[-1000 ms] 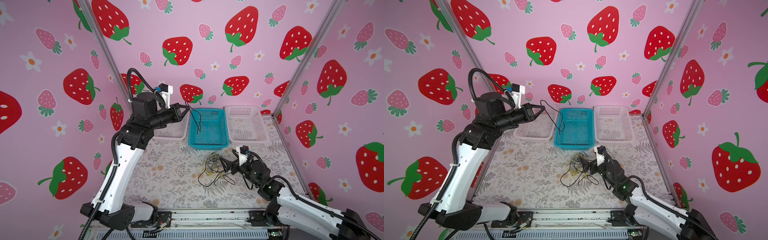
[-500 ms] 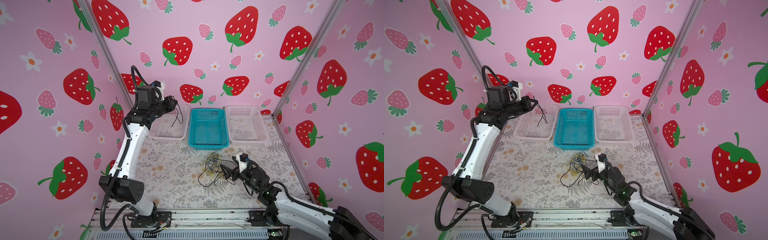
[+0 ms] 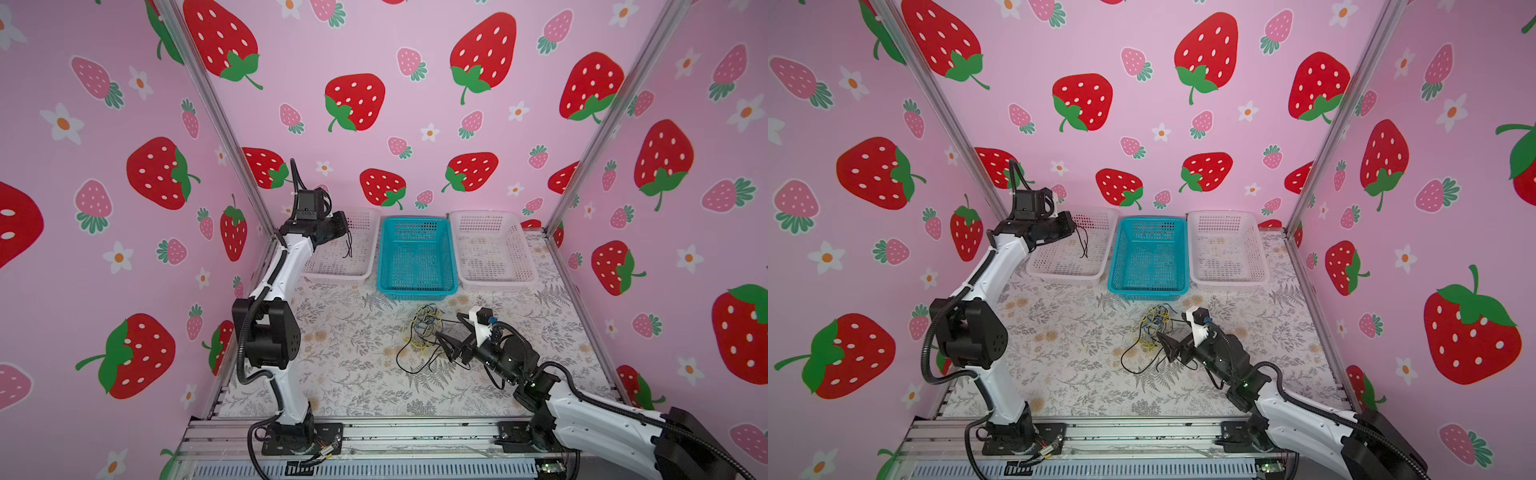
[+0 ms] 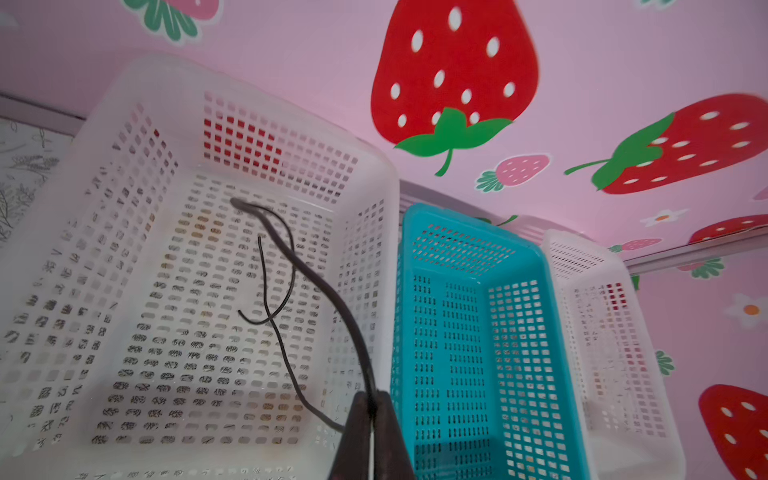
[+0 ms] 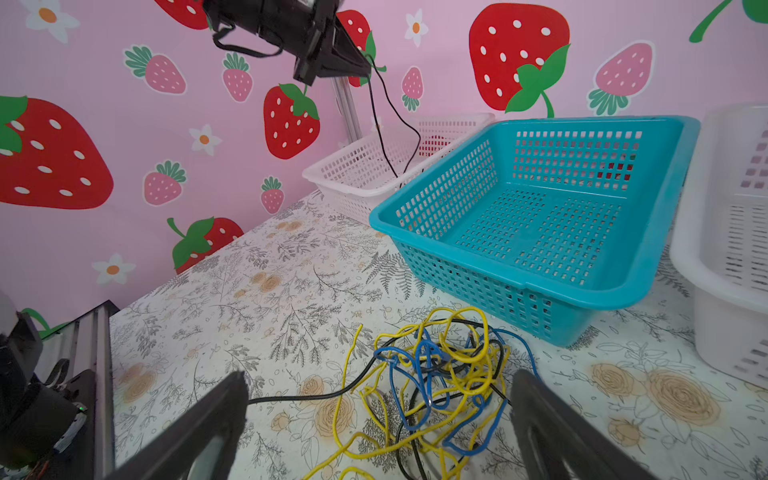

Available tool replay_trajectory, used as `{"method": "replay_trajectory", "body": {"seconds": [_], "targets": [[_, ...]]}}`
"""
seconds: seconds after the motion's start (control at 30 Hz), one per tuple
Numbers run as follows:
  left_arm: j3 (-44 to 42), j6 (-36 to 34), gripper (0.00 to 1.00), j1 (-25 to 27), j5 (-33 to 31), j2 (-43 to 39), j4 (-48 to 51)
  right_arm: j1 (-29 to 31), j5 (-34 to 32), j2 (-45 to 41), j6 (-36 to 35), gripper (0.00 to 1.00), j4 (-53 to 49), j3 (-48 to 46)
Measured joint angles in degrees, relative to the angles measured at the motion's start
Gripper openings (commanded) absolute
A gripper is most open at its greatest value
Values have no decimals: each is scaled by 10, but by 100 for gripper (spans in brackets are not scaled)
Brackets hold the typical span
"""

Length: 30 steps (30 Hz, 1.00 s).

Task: Untangle the cables
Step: 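Lower the black cable into the white basket and open the left gripper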

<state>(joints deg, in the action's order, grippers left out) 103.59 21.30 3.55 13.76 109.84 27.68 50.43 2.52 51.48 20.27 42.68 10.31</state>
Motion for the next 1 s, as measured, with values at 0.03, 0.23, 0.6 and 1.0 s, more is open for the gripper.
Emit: {"method": "replay_trajectory", "body": {"seconds": [0.03, 0.23, 0.6, 1.0], "targets": [[-7, -4, 0, 0, -7, 8, 2, 0, 3, 0, 0, 99, 1, 0], [-36, -16, 0, 1, -49, 46, 31, 0, 16, 0, 0, 99, 2, 0], [-87, 6, 0, 18, -111, 41, 103, 0, 26, -10, 5, 99, 2, 0], [-96, 25, 0, 30, -129, 38, 153, 0, 31, -32, 7, 99, 2, -2]]}}
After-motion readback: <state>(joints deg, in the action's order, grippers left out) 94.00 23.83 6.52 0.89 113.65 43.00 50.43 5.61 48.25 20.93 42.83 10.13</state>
